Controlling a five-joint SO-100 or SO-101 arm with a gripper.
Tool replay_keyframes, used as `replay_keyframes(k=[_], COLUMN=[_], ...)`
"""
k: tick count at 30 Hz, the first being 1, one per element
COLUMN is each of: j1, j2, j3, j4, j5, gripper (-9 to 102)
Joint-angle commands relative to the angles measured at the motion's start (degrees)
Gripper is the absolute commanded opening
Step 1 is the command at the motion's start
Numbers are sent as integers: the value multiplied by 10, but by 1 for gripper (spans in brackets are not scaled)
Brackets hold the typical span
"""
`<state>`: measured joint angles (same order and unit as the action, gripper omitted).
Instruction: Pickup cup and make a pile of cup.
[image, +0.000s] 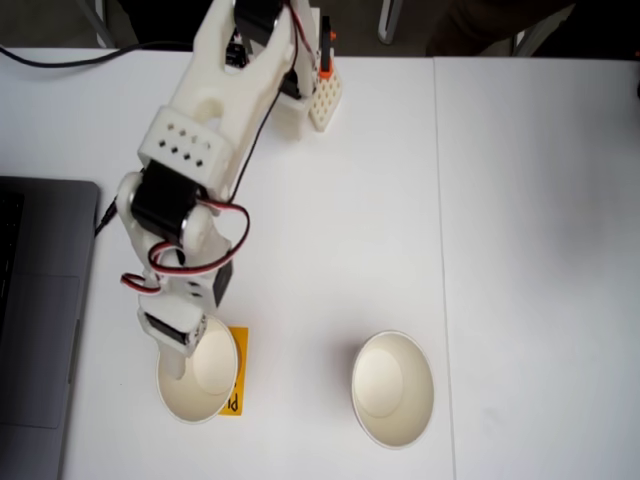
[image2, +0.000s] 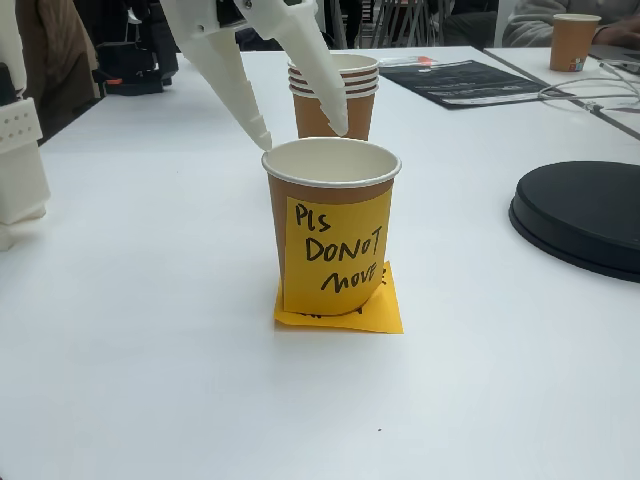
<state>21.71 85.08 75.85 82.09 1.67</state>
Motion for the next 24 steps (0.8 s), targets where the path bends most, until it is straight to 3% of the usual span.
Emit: replay_keyframes(k=[1,14,24], j1=[-1,-3,-9], j2=[28,144,119], j3=[-48,99,113], j4=[-1,-1,-2], j5=[4,-4,-4], gripper=[24,24,24])
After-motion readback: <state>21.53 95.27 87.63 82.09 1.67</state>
